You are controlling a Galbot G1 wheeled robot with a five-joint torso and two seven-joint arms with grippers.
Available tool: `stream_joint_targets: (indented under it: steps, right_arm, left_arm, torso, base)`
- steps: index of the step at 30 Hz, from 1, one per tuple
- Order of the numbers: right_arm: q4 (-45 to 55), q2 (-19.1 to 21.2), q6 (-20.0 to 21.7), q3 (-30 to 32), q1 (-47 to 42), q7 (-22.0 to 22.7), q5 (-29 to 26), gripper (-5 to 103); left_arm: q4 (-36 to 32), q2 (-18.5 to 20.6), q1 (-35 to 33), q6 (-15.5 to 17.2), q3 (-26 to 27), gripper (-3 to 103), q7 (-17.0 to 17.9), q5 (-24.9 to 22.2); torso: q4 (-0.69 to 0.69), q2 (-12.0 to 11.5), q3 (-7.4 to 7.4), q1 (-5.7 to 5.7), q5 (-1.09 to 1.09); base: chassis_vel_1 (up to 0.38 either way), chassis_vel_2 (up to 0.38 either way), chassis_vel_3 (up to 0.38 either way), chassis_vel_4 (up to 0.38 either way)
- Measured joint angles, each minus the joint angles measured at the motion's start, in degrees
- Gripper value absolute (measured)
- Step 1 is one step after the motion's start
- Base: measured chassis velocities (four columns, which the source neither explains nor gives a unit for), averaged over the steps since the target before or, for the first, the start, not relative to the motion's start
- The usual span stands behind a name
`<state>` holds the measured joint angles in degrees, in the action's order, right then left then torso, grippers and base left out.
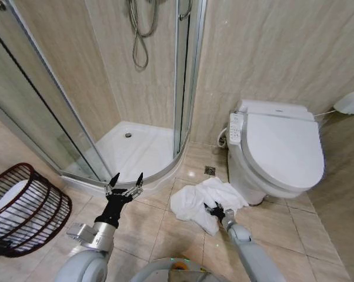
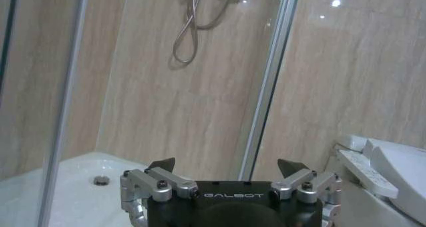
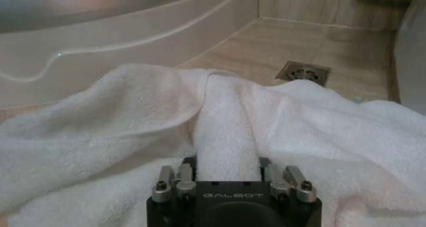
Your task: Discard the used towel into the hamper.
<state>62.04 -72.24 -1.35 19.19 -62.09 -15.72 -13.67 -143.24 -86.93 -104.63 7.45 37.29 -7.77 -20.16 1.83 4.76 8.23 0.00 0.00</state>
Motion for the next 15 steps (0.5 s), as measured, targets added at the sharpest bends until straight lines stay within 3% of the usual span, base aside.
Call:
stream_joint_targets:
  steps: [6, 8, 11, 15]
  right_arm:
    - [1.95, 0.28, 0.6, 0.02, -0.75, -0.46, -0.57, 26]
    - [2.41, 0.31, 0.75, 0.09, -0.89, -0.48, -0.64, 26]
    - [4.7, 0.69, 1.28, 0.27, -1.82, -0.73, -1.29, 16]
    - [8.0, 1.03, 2.04, 1.08, -3.26, -0.85, -2.7, 15]
  left_arm:
    - [0.0, 0.0, 0.0, 0.0, 0.0, 100, 0.0, 0.0]
    - [0.0, 0.0, 0.0, 0.0, 0.0, 100, 0.0, 0.0]
    - [0.0, 0.0, 0.0, 0.0, 0.0, 100, 0.0, 0.0]
    - [0.0, 0.0, 0.0, 0.0, 0.0, 100, 0.0, 0.0]
  torso:
    - [0.0, 0.0, 0.0, 0.0, 0.0]
    - [0.0, 0.0, 0.0, 0.0, 0.0]
    - [0.0, 0.0, 0.01, 0.0, 0.0]
    - [0.0, 0.0, 0.01, 0.0, 0.01]
  base:
    - [0.0, 0.0, 0.0, 0.0]
    - [0.0, 0.0, 0.0, 0.0]
    - [0.0, 0.0, 0.0, 0.0]
    - [0.0, 0.0, 0.0, 0.0]
